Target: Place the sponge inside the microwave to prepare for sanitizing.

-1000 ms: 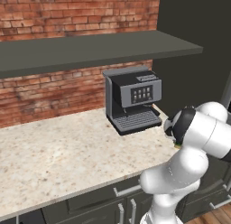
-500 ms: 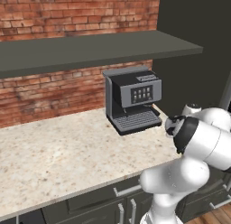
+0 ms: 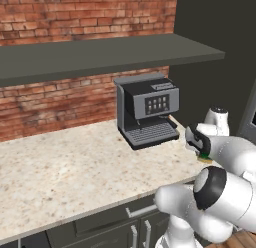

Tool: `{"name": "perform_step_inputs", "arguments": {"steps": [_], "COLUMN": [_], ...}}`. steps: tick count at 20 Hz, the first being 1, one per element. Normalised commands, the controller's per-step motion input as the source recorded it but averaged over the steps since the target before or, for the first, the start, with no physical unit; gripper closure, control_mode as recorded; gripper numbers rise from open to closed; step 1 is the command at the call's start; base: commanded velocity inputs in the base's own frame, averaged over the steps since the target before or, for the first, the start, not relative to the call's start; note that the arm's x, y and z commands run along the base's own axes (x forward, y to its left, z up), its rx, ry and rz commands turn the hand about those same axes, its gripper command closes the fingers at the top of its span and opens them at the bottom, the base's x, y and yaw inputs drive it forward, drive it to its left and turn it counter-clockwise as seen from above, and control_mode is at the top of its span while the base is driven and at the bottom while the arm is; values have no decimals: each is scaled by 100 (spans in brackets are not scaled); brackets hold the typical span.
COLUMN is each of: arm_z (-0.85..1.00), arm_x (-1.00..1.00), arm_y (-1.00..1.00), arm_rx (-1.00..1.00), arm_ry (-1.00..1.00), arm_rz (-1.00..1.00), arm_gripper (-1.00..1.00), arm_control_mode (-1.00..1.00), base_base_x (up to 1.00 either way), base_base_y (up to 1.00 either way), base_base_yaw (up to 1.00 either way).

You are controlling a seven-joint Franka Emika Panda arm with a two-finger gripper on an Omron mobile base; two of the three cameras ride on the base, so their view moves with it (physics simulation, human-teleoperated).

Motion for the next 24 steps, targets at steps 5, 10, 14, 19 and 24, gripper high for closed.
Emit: {"name": "perform_step_inputs", "arguments": {"steps": [5, 10, 14, 19, 24], "arm_z": [47, 42, 39, 40, 43], "arm_x": [-38, -41, -42, -42, -35], "arm_y": [22, 22, 21, 23, 19], "arm_rx": [0, 0, 0, 0, 0], "arm_ry": [0, 0, 0, -1, -3], "arm_rz": [0, 1, 3, 6, 7], "arm_gripper": [100, 100, 100, 100, 100], "arm_control_mode": [-100, -100, -100, -100, -100], "base_base_x": [0, 0, 0, 0, 0], "base_base_y": [0, 0, 0, 0, 0], "base_base_yaw": [0, 0, 0, 0, 0]}}
